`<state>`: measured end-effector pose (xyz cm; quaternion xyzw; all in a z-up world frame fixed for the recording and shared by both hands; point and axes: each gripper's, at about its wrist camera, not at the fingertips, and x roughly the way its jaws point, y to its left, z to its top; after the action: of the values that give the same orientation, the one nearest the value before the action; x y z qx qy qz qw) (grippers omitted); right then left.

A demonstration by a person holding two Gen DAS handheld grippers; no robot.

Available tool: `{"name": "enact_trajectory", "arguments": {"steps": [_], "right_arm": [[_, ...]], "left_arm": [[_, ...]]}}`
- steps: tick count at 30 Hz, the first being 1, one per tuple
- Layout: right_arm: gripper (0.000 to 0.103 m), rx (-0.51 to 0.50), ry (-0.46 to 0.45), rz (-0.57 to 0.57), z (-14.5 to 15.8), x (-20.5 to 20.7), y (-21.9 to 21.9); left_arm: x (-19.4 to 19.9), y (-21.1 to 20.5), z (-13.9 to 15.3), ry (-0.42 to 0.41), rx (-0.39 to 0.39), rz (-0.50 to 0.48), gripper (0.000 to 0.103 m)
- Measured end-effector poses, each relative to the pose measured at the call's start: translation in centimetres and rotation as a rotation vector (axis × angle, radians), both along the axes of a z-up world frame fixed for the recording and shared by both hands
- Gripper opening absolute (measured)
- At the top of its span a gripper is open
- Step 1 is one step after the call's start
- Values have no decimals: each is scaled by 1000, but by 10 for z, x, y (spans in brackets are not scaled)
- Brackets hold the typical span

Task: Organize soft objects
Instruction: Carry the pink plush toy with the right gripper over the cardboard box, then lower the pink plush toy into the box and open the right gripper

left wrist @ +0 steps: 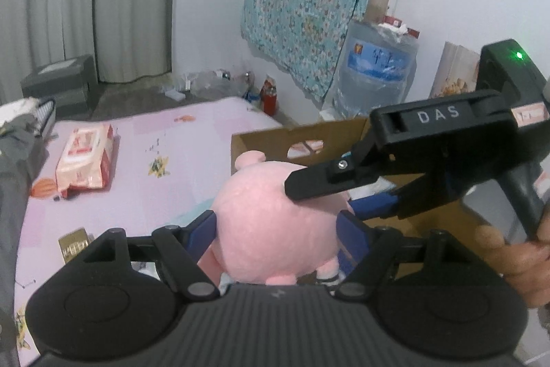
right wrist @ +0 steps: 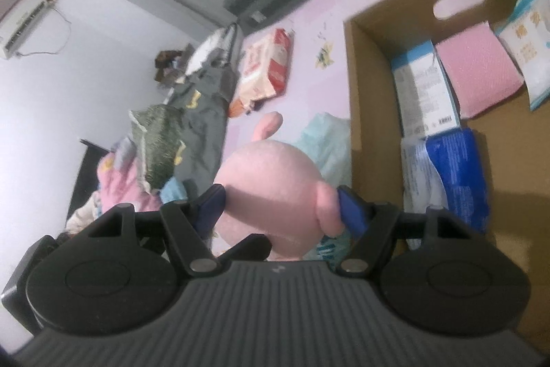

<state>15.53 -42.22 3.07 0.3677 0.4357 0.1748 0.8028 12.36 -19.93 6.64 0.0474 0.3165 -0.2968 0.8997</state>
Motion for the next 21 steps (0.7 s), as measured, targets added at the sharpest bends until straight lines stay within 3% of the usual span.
{"name": "enact_trajectory", "arguments": {"steps": [5, 10, 15, 21], "right_arm": [[71, 1, -48, -42, 20, -14, -23], [71, 11, -46, -115, 21, -30, -60], [72, 46, 10, -190, 0, -40, -101], [72, 42, 111, -255, -44, -36, -138]], "left_arm": [[-2, -27, 17, -15, -3, -33, 77], [1, -66, 18, 0, 13, -91, 77], [10, -103, 2, 63, 34, -149, 77], [32, -141, -38, 199, 82, -211, 77]]}}
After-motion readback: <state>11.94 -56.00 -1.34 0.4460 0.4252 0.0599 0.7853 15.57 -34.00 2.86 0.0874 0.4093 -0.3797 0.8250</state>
